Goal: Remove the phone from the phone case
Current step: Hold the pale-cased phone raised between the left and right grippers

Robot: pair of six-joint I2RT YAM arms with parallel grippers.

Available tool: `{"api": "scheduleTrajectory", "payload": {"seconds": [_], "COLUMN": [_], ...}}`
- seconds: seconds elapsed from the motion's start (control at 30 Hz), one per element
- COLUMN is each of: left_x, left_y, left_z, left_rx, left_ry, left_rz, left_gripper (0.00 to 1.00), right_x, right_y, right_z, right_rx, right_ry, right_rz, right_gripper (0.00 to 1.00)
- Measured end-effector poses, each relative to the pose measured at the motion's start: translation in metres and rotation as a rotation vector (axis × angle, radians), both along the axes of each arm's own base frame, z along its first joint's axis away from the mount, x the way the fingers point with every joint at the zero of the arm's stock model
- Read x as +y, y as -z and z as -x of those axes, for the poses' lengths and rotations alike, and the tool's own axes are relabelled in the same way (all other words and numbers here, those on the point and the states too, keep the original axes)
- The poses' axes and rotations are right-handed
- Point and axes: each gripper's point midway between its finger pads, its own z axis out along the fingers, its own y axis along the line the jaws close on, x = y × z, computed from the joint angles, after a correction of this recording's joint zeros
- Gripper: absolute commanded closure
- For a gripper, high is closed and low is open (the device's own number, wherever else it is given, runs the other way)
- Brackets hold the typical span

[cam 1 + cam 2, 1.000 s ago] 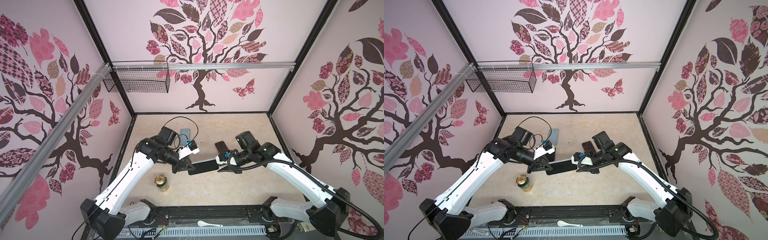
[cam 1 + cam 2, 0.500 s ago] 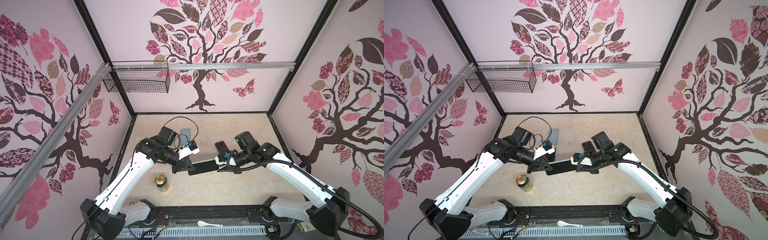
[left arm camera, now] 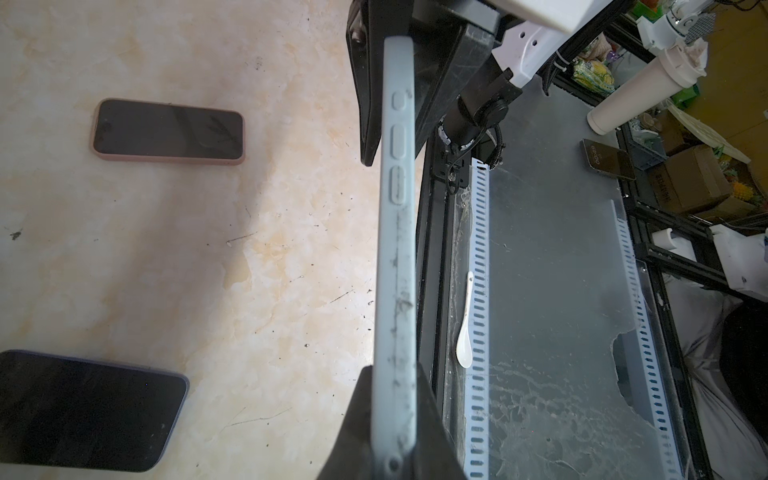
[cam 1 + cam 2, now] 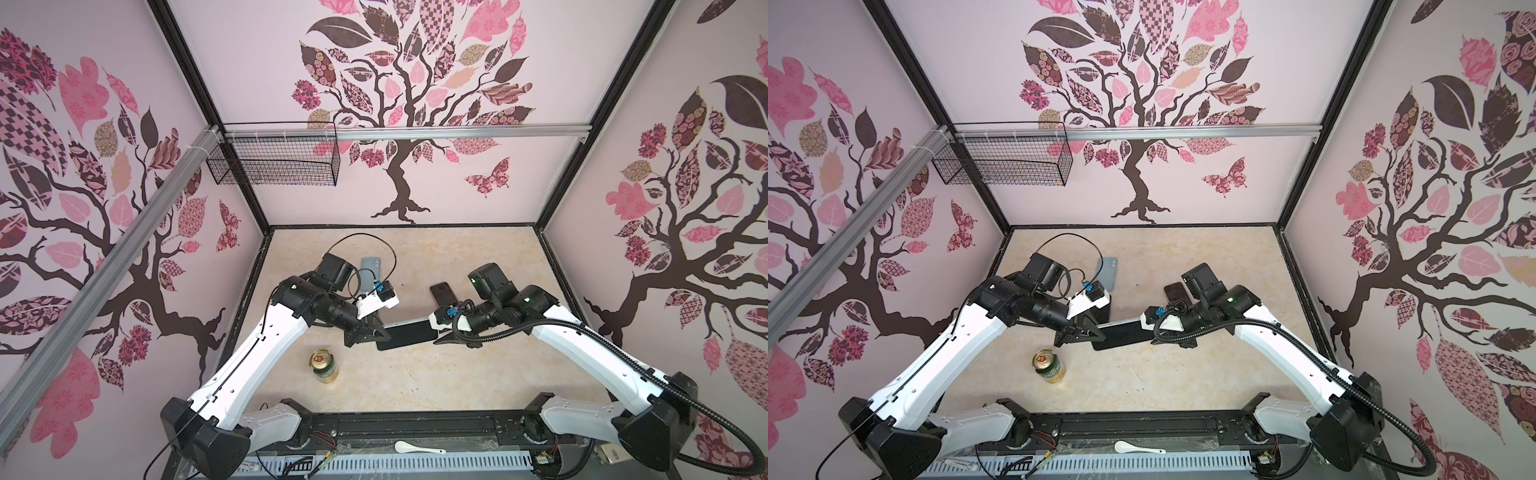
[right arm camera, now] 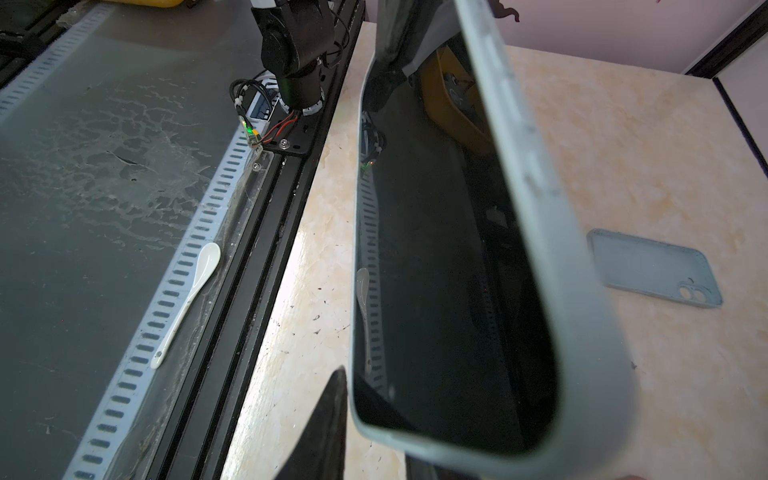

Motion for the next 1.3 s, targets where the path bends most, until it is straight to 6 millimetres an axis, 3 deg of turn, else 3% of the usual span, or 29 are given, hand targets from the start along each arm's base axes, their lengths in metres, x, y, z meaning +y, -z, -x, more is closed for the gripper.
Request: {"api": "scheduleTrajectory", "payload": {"seconds": [0.6,0.87,1.03,1.3], "left_x": [0.0005,0.0009,0.0009,0.0018], "left_y": [0.0001,0.0001,0.0000,-0.0006], "left_z": [0.0009,0.0015,0.0027,0.0047], "left_rx": [-0.006,-0.013,-0.013,-0.003], "left_ry": [0.009,0.017,0.024,0.035], "left_rz": [-0.001,-0.002,0.000,0.002], "left_gripper": [1.00,1.00,1.00,1.00], "right_x": [0.0001,0.0002,0.0002,0.0008], "right_y": [0.0021,0.0028,0.0028,0.0033], "right_z": [0.0015,0.0026,0.0036,0.0060], "right_rx": [0.016,0.030,0.036,0.046], "right_ry": [-0.004,-0.004,-0.004,-0.012], "right_rz": [0.005,0.005,0.005,-0.001], "right_gripper": [0.82,0.90,1.00,1.00]}}
